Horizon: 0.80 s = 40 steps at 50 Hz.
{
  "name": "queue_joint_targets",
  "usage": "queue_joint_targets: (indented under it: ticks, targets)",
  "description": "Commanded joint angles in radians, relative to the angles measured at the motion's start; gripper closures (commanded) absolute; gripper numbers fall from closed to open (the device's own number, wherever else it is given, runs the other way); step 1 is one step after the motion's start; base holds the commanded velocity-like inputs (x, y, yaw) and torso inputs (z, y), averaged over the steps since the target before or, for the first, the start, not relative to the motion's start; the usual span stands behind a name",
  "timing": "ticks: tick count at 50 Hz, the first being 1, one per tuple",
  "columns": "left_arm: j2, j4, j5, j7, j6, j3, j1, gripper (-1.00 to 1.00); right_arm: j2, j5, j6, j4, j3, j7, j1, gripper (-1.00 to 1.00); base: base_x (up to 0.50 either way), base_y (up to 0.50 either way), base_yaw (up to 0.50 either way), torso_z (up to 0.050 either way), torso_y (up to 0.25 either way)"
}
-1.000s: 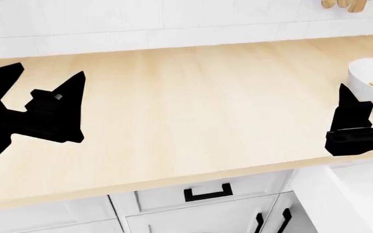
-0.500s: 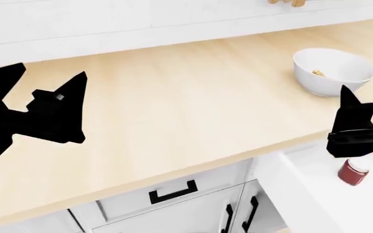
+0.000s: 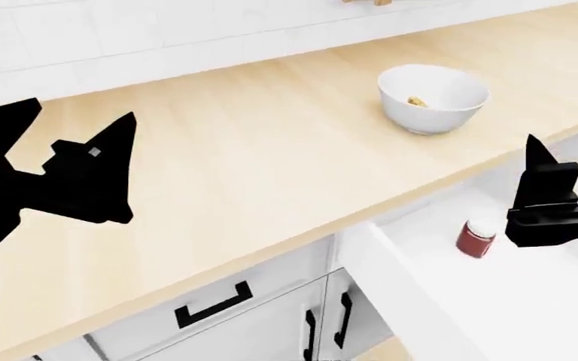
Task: Place the bar in the bowl and close the drawer.
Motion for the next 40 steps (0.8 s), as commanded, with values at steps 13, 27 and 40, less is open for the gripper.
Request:
queue_joint_targets:
  ticks: [13,27,40]
  targets:
    - [-0.007,0.0,-0.001,0.005,0.013,0.017,-0.005,-1.0,0.008,0.0,-0.012,-0.002,-0.002,-0.012,-0.011,-1.0,0.0,0.0,-0.5,0.0,0.0]
    - [-0.009,0.0,0.003,0.013,0.017,0.023,-0.002,-1.0,0.008,-0.004,-0.02,-0.004,0.003,-0.024,-0.025,-1.0,0.0,0.0,-0.5,0.0,0.0]
    - [-0.013,0.003,0.005,0.018,0.021,0.029,0.001,-1.0,0.014,-0.004,-0.028,-0.007,0.011,-0.031,-0.04,-1.0,0.0,0.0,-0.5,0.0,0.0]
